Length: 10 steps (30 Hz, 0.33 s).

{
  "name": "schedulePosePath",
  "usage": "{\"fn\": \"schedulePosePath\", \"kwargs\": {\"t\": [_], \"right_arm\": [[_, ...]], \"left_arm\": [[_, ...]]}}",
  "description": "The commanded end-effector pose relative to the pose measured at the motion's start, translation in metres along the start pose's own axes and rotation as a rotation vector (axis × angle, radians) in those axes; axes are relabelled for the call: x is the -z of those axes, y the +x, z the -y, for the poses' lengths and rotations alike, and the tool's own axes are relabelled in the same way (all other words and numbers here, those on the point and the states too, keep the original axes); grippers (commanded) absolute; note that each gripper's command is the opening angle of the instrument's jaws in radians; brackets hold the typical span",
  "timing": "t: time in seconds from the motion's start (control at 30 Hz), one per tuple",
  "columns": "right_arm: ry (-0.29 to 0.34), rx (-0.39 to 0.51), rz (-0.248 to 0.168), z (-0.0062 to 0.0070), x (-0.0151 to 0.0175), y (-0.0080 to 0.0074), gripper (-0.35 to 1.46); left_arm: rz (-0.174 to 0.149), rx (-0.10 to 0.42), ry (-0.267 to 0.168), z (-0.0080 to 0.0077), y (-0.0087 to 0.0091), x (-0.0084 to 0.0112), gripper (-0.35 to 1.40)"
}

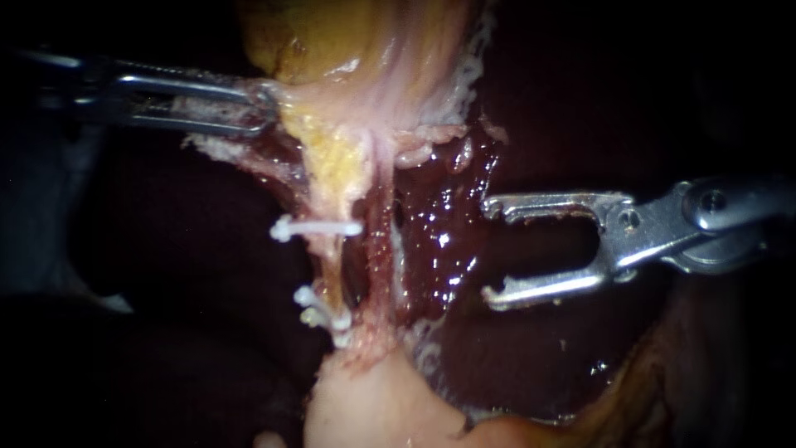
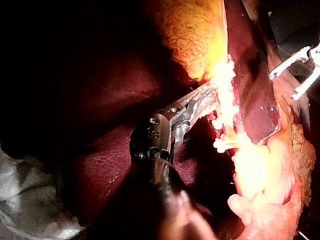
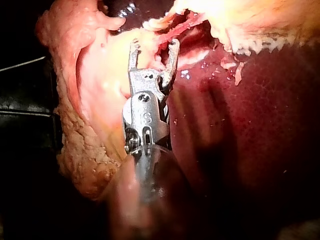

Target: Going back third clip left tube

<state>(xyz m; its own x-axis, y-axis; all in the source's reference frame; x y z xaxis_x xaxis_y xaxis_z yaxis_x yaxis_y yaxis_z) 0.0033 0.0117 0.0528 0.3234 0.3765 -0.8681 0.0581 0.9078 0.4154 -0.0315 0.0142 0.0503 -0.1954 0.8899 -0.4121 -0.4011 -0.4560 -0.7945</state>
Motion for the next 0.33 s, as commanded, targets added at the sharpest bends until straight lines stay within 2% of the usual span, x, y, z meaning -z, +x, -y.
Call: {"fn": "schedulePosePath", "kwargs": {"t": [0.03, 0.33], "right_arm": [[0.000, -0.001, 0.000, 0.0000, 0.0000, 0.0001, 0.50], [0.003, -0.001, -0.001, 0.0002, -0.0001, 0.0003, 0.50]], "left_arm": [[0.004, -0.001, 0.000, 0.0000, -0.0001, -0.0001, -0.35], [0.007, -0.001, -0.006, 0.0004, 0.0001, 0.0004, -0.35]]}}
